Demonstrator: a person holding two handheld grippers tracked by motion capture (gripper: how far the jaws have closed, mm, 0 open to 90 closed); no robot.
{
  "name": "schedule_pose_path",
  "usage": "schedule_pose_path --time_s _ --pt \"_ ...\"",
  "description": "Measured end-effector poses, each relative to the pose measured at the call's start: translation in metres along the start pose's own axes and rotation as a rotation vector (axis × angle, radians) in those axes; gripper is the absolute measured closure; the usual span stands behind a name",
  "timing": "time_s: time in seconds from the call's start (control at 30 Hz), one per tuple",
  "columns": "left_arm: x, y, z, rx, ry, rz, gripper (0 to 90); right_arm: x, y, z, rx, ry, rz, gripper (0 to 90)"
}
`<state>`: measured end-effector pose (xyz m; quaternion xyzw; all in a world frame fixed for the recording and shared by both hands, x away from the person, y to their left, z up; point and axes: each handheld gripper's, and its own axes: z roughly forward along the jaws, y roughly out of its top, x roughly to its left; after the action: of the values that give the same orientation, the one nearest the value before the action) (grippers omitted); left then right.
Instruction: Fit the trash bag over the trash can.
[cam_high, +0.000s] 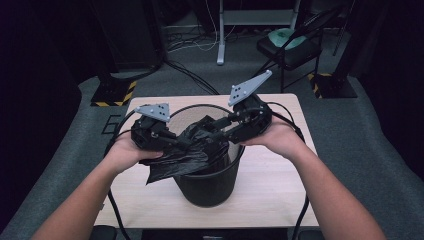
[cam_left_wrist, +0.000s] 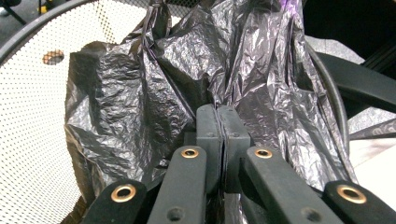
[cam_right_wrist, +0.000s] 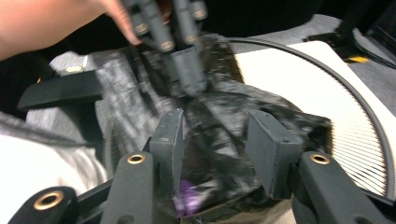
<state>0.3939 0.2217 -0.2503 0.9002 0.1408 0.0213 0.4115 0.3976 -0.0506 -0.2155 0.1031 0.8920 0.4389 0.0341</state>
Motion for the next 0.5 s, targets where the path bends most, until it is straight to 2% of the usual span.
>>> schedule_pose_path --time_s 0.13,0.3,0.5 --pt "0.0 0.001 -0.006 -0.034 -0.027 0.003 88.5 0.008 0.001 0.008 0.042 0.018 -0.041 53.0" --pt "0.003 0.0 -0.011 -0.059 -0.041 -0.007 88.7 0.006 -0.004 0.02 0.085 0.036 -0.038 50.7" --pt "0.006 -0.001 -0.012 -0.069 -0.05 -0.011 88.8 0.002 -0.008 0.027 0.107 0.053 -0.038 56.7"
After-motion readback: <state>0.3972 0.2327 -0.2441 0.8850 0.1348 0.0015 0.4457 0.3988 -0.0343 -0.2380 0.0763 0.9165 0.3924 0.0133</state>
